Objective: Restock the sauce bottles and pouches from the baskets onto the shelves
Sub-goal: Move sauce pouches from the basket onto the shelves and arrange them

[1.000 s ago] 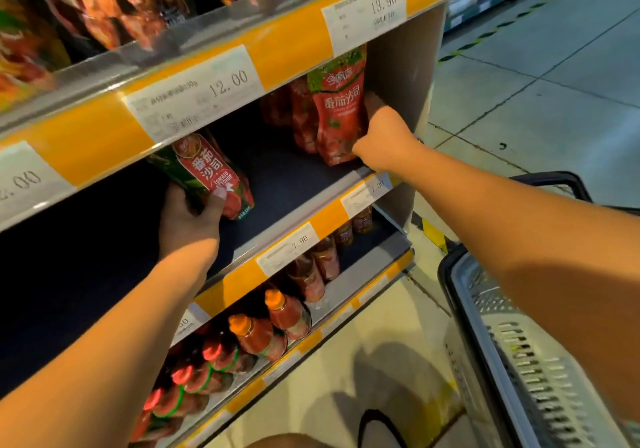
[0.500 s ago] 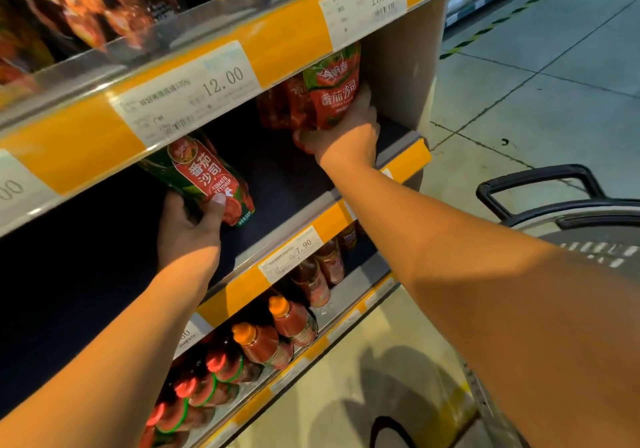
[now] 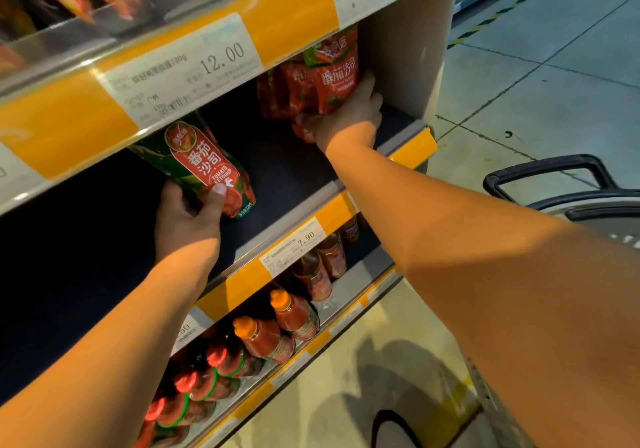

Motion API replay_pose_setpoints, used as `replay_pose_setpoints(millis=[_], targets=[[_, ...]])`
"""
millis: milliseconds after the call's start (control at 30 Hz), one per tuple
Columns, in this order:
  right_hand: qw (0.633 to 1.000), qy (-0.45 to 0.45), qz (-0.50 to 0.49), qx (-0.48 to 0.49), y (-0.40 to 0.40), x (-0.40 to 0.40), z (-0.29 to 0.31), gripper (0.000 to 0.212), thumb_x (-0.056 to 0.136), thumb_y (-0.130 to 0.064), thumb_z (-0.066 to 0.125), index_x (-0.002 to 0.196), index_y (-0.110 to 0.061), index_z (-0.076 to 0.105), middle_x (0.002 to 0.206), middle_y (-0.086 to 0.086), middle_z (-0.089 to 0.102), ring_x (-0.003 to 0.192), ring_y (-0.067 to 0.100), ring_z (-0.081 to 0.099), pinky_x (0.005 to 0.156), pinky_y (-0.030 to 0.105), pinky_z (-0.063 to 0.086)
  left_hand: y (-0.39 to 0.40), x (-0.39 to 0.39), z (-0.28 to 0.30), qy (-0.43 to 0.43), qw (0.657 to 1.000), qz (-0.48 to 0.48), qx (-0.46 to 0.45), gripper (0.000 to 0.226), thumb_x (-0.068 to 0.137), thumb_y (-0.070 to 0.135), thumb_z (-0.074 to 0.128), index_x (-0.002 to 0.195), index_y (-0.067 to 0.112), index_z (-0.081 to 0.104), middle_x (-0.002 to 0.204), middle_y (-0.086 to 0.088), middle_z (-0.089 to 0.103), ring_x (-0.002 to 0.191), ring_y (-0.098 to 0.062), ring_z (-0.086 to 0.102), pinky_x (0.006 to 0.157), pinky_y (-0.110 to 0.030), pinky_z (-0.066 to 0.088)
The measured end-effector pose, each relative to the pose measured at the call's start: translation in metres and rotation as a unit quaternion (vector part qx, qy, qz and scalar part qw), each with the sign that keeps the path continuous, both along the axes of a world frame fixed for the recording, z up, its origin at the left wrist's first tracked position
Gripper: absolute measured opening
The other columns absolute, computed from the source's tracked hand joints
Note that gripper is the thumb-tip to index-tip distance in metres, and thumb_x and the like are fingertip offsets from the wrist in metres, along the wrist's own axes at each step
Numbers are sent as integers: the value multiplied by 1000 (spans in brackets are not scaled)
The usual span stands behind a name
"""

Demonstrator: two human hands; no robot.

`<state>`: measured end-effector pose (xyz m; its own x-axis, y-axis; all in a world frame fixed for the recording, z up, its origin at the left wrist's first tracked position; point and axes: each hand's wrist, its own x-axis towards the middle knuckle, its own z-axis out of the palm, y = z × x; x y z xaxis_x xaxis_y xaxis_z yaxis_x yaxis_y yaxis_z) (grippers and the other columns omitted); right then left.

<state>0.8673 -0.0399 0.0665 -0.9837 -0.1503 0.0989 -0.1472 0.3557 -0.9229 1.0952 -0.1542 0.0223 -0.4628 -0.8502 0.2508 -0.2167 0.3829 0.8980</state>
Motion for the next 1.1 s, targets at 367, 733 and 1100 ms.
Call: replay_pose_setpoints(millis=[367,733,1100], targets=[[992,111,46,-47,81,55,5,63,84,-26,76,138,-20,46,133,3,53,121,21,53,95,38,50,1,-3,10,-9,999,4,54,61,89,39,77,141,23,50,135,8,59,107,-1,55,73,-12,36],[809,365,347,303,85,125,-46,59,102,-59,45,145,-20,55,145,1,56,136,21,46,127,46,17,-6,-21,15,-97,995,21,-6,65,74,38,90,131,25,61,113,17,57,101,-5,54,71,-15,34],[826,350,329,293,79,129,-55,57,100,-55,44,143,-19,57,148,2,55,138,21,46,128,47,14,-57,-92,23,-108,994,-13,-29,64,84,34,83,139,16,56,137,-4,63,125,-23,60,104,-35,47]])
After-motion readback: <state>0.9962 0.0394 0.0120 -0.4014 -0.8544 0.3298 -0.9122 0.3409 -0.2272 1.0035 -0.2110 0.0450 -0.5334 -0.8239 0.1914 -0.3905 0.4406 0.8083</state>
